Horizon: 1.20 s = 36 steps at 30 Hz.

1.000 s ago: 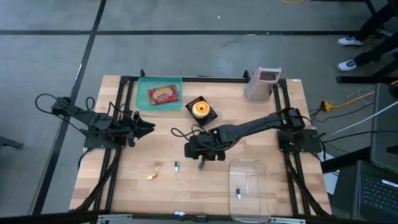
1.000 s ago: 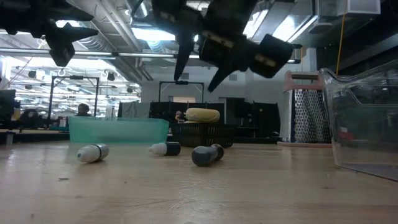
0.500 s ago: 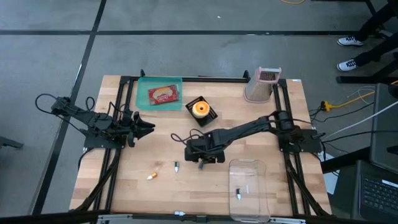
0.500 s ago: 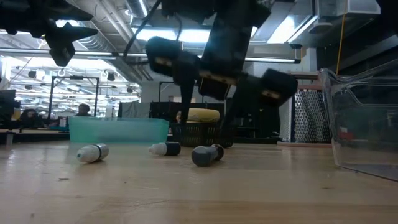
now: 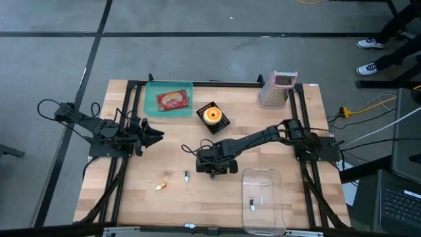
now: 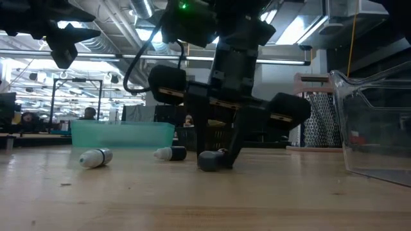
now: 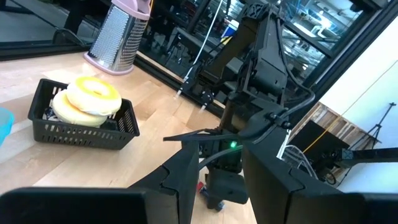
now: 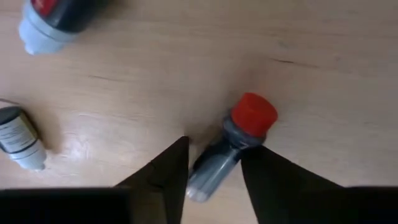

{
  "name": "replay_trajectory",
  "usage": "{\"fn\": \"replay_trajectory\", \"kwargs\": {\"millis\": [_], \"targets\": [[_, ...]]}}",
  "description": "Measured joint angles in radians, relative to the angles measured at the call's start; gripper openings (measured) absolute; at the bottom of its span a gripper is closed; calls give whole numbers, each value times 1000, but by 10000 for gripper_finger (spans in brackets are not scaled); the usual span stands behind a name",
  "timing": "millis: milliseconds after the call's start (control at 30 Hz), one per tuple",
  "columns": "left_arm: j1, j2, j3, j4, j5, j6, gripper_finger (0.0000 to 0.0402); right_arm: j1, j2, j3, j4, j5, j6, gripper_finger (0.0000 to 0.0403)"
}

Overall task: Pick & Place Food Item
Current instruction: Put the black red food coloring bottle into the transparent bin

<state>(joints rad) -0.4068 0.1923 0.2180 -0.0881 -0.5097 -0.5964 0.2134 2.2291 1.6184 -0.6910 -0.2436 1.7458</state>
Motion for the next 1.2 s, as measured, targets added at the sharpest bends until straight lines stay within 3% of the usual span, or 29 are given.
{"fn": "replay_trajectory", "kwargs": {"millis": [300, 367, 667, 967, 1067, 1200], "targets": [[0, 0, 0, 0, 0, 0, 118, -27, -1, -1, 47, 33, -64, 34], [0, 0, 0, 0, 0, 0, 118, -28, -10, -1, 98, 92, -71, 16], [0, 0, 0, 6, -1, -3, 118, -35, -127, 139, 114, 316, -177, 43], [0, 0, 1, 4, 1, -10, 118, 21, -319, 337, 104, 519, -439, 27], [0, 0, 1, 3, 1, -10, 118, 67, -394, 403, 55, 551, -502, 29], [0, 0, 1, 2, 4, -10, 118, 156, -449, 481, -160, 581, -482, 29]]}}
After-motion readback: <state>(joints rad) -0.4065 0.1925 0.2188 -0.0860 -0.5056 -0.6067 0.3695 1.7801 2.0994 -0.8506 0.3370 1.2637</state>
